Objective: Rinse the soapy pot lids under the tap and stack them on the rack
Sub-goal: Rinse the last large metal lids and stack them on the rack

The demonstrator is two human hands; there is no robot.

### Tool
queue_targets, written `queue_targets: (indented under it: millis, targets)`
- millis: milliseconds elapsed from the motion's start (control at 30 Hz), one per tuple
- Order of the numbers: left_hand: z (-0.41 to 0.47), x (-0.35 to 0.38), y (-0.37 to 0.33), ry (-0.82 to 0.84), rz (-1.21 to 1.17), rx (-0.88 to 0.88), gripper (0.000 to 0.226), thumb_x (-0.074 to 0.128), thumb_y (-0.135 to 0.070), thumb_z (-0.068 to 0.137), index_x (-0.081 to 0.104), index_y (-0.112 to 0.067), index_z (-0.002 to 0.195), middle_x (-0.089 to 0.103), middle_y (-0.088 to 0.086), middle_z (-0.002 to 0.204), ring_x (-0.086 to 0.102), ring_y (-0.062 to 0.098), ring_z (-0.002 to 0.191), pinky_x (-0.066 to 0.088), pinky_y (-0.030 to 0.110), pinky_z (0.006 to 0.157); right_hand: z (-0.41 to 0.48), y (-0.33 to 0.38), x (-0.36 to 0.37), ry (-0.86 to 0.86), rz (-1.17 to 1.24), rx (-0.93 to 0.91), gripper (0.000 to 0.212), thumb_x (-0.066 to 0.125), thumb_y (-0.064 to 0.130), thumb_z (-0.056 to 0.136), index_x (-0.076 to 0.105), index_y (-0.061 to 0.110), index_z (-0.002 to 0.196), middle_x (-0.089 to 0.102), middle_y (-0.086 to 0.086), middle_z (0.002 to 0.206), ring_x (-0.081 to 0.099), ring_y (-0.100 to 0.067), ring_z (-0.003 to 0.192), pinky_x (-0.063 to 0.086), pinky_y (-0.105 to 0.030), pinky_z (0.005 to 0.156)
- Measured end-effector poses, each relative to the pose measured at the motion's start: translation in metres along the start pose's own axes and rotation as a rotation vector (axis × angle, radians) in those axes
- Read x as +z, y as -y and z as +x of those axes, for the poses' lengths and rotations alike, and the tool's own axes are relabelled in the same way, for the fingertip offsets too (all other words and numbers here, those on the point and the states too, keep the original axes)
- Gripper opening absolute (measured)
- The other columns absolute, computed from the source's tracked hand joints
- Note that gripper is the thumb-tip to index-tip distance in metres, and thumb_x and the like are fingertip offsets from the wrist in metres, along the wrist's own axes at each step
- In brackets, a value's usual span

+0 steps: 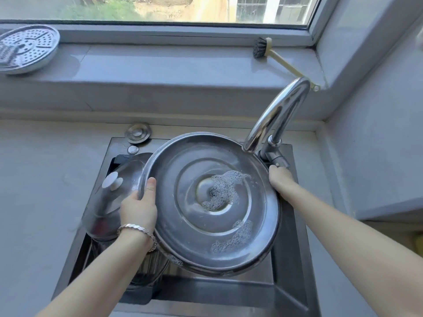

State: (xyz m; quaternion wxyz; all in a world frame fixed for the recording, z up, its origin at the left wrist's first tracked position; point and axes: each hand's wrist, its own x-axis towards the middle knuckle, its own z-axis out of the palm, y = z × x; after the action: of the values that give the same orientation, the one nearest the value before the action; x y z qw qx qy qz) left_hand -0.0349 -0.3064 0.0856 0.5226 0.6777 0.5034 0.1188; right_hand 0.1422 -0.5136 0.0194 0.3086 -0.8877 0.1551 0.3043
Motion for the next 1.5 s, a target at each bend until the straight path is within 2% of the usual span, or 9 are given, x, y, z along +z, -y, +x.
queue_targets:
  millis: [367, 533, 700, 800, 967, 1133, 1267, 1433, 1500]
  targets:
    - [-0.002, -0.002, 0.003, 0.029, -0.013, -0.017, 0.039, 0.050, -0.039, 0.091, 0.057, -0.006, 0.072, 0.053, 0.006, 0.069, 0.049, 0.024, 0.070, 0.038, 0.029, 0.060, -0.006, -0.010, 0.005, -0.106, -0.008, 0.006, 0.048, 0.028, 0.027, 0.098, 0.047, -0.008, 0.125, 0.047, -0.027, 0.132, 0.045, -0.037, 0.120, 0.035, -0.035, 0.095]
    - [-0.003, -0.009, 0.006, 0.010, -0.011, -0.039, 0.044, 0.049, -0.042, 0.091, 0.053, -0.003, 0.071, 0.052, 0.012, 0.070, 0.048, 0.025, 0.069, 0.035, 0.029, 0.055, -0.042, -0.025, 0.032, -0.486, -0.276, -0.555, 0.064, 0.034, 0.037, 0.092, 0.028, -0.004, 0.140, 0.021, -0.026, 0.149, 0.017, -0.037, 0.140, 0.010, -0.042, 0.115]
    - [-0.015, -0.002, 0.000, 0.005, -0.053, -0.031, 0.038, 0.050, -0.038, 0.092, 0.054, -0.013, 0.064, 0.052, 0.001, 0.064, 0.048, 0.018, 0.066, 0.036, 0.029, 0.062, -0.092, -0.019, 0.069, 0.007, -0.551, -0.854, 0.095, -0.005, 0.070, 0.075, -0.007, 0.009, 0.148, -0.016, -0.008, 0.156, -0.018, -0.017, 0.143, -0.016, -0.028, 0.114]
    - [-0.019, 0.002, -0.001, -0.003, -0.060, -0.020, 0.038, 0.051, -0.036, 0.092, 0.050, -0.019, 0.057, 0.052, -0.002, 0.063, 0.046, 0.015, 0.063, 0.037, 0.028, 0.066, -0.114, -0.015, 0.089, 0.167, -0.628, -1.110, 0.096, -0.007, 0.074, 0.074, -0.004, 0.013, 0.148, -0.018, 0.000, 0.153, -0.020, -0.013, 0.141, -0.018, -0.029, 0.114]
    - [-0.020, -0.008, 0.002, -0.022, -0.068, 0.003, 0.042, 0.052, -0.037, 0.091, 0.050, -0.015, 0.055, 0.049, 0.001, 0.057, 0.044, 0.017, 0.059, 0.033, 0.029, 0.058, -0.076, 0.001, 0.063, -0.086, -0.603, -0.820, 0.098, -0.005, 0.069, 0.069, -0.009, 0.010, 0.148, -0.019, -0.006, 0.154, -0.018, -0.016, 0.143, -0.016, -0.028, 0.113]
    - [-0.026, -0.005, 0.001, -0.008, -0.115, -0.028, 0.035, 0.054, -0.036, 0.090, 0.056, -0.019, 0.059, 0.058, -0.001, 0.064, 0.052, 0.018, 0.067, 0.044, 0.030, 0.070, -0.109, 0.006, 0.084, 0.073, -0.623, -1.296, 0.081, 0.014, 0.059, 0.085, 0.009, 0.007, 0.148, -0.004, -0.004, 0.153, -0.007, -0.020, 0.143, -0.009, -0.028, 0.114]
    - [-0.031, -0.007, 0.002, 0.021, -0.112, -0.027, 0.034, 0.053, -0.034, 0.091, 0.057, -0.016, 0.063, 0.058, -0.001, 0.065, 0.052, 0.015, 0.064, 0.043, 0.030, 0.063, -0.088, 0.026, 0.068, -0.122, -0.595, -0.875, 0.088, -0.001, 0.066, 0.079, -0.006, 0.010, 0.148, -0.019, -0.004, 0.154, -0.016, -0.016, 0.144, -0.015, -0.028, 0.112]
    - [-0.036, -0.005, 0.007, 0.033, -0.079, -0.064, 0.032, 0.052, -0.034, 0.091, 0.065, -0.005, 0.085, 0.061, 0.007, 0.076, 0.056, 0.021, 0.074, 0.041, 0.028, 0.067, -0.131, 0.034, 0.096, 0.194, -0.596, -1.245, 0.073, 0.017, 0.055, 0.091, -0.003, 0.015, 0.149, -0.013, 0.000, 0.156, -0.017, -0.003, 0.138, -0.014, -0.026, 0.114]
    - [-0.034, -0.013, 0.008, 0.034, -0.060, -0.055, 0.036, 0.051, -0.036, 0.091, 0.057, -0.005, 0.074, 0.054, 0.007, 0.066, 0.048, 0.021, 0.063, 0.037, 0.029, 0.055, -0.106, 0.036, 0.085, 0.065, -0.575, -1.129, 0.073, 0.016, 0.058, 0.090, -0.001, 0.018, 0.149, -0.010, 0.001, 0.157, -0.013, -0.005, 0.141, -0.011, -0.030, 0.117]
